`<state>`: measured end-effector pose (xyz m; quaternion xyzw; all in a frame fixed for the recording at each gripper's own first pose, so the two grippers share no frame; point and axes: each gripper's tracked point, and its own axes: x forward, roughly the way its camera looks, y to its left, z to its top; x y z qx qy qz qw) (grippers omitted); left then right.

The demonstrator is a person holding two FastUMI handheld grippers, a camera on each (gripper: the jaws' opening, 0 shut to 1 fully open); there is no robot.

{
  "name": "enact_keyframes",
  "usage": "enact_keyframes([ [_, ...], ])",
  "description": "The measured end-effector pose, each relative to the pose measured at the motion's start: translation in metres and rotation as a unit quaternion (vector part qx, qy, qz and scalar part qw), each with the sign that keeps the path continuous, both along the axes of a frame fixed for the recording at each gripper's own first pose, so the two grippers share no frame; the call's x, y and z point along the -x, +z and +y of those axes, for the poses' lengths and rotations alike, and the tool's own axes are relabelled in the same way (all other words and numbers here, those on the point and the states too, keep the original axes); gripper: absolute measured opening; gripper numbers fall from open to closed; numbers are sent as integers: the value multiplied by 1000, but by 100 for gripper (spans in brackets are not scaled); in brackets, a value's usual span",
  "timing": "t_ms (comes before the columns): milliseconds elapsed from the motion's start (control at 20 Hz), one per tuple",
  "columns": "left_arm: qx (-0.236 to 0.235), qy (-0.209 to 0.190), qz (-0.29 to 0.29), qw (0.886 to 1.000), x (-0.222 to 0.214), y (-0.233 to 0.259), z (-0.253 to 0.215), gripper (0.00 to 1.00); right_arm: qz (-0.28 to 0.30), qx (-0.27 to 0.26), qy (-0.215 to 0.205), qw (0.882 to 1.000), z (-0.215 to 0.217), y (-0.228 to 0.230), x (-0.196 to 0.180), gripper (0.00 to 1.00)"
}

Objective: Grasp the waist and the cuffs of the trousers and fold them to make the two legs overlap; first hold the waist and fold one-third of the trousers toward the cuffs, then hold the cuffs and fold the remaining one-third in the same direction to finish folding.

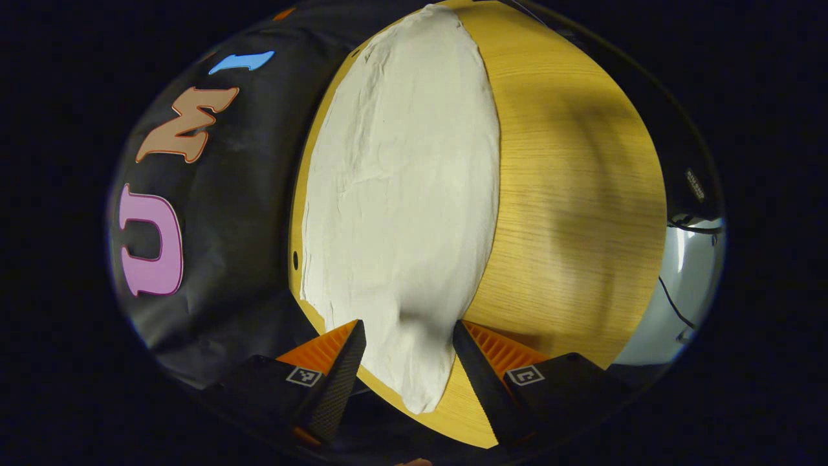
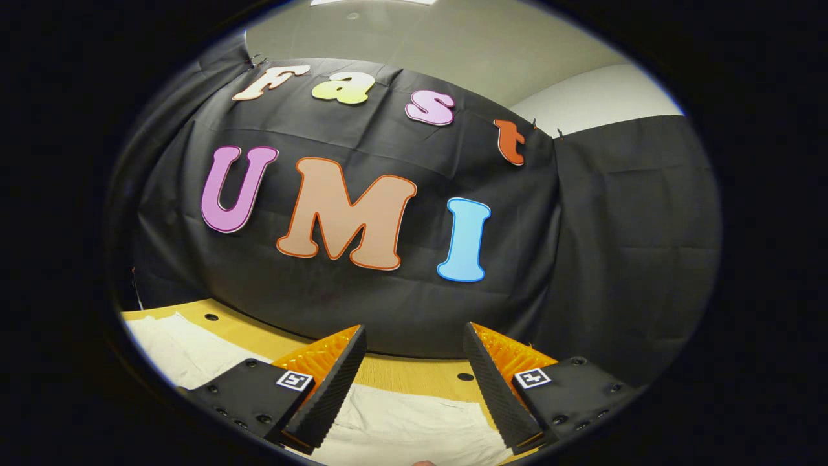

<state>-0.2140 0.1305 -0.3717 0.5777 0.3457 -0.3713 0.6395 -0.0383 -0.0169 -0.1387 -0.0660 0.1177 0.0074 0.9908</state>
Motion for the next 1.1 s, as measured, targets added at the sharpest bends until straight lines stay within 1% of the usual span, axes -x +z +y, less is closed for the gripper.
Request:
enact_keyframes([
  [150,-5,1,10,1000,-2,-4,-2,84,2,0,1,1000,-1,-1,-3,97],
  [200,-6,1,14,1000,-2,-8,-3,80,4,-1,3,1000,-1,-2,-2,97],
  [250,-5,0,15,1000,-4,-10,-4,67,5,1,3,1000,-3,-3,-2,97],
  [300,-4,0,18,1000,-4,-13,-4,61,5,4,2,1000,-5,-4,-1,98],
  [350,-6,-1,15,1000,-5,-14,-4,47,6,7,2,1000,-9,-4,0,97],
  [400,-7,-1,14,1000,-5,-15,-4,40,7,11,2,1000,-11,-6,0,97],
  [450,-6,3,17,1000,-5,-17,-3,33,10,15,2,1000,-13,-7,1,97],
  [500,-2,10,22,1000,-3,-18,-4,31,13,19,2,1000,-15,-11,1,98],
  [600,2,22,35,999,-2,-21,-3,23,22,29,8,999,-19,-17,4,97],
  [700,-6,19,43,999,1,-24,-3,12,31,49,19,998,-23,-25,7,98],
  [750,-10,11,40,999,0,-25,-4,3,38,63,29,997,-25,-29,9,98],
  [850,-14,1,30,999,-2,-23,-4,2,50,94,53,993,-31,-39,15,97],
  [950,-12,1,22,1000,0,-23,-3,0,65,121,78,987,-40,-53,26,98],
  [1000,-11,4,20,1000,0,-22,-3,0,76,129,86,985,-46,-61,33,99],
  [1100,-10,12,16,1000,0,-23,-3,0,101,143,89,980,-64,-78,47,97],
])
